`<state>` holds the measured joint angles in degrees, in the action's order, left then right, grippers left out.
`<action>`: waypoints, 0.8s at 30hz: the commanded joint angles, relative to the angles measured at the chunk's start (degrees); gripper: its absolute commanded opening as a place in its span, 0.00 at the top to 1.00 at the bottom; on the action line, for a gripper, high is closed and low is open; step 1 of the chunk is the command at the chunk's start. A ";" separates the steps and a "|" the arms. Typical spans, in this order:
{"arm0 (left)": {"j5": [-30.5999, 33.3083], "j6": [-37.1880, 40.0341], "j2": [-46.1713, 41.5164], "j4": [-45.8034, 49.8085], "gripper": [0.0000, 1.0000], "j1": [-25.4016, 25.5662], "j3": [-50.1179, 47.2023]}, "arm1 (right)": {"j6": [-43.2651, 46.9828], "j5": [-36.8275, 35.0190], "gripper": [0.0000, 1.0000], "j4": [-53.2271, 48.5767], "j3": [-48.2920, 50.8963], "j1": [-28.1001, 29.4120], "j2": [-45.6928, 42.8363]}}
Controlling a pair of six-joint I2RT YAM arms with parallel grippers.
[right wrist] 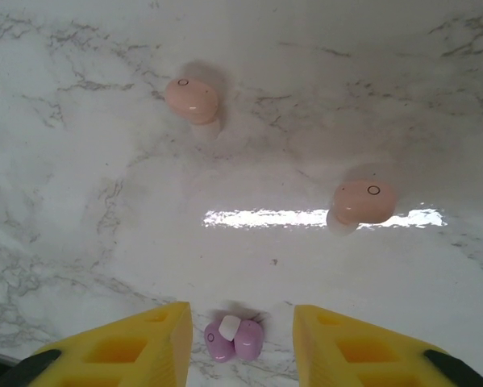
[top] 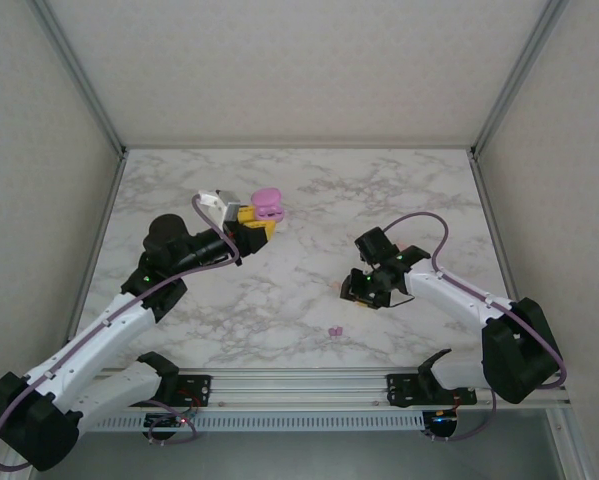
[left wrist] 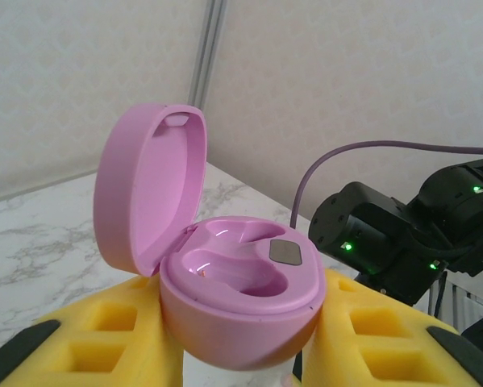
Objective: Insert the wireless bluetooth earbuds into the charging case
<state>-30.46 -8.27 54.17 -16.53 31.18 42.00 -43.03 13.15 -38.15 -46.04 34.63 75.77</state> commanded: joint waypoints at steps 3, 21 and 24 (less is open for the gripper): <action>1.93 -1.22 -0.82 -1.14 0.81 0.47 1.51 | 1.54 2.12 0.64 -1.72 -1.25 2.06 1.17; 2.33 0.12 -4.77 1.08 0.81 0.48 -1.06 | -1.28 4.75 0.68 -0.58 2.18 7.86 4.91; 2.66 0.26 -5.21 1.15 0.80 0.48 -1.30 | -1.40 5.17 0.67 -0.88 2.49 7.91 5.66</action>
<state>-28.36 -8.38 50.30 -15.05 31.40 41.32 -43.38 16.91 -38.37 -44.49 42.00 80.55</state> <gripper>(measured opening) 0.346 0.325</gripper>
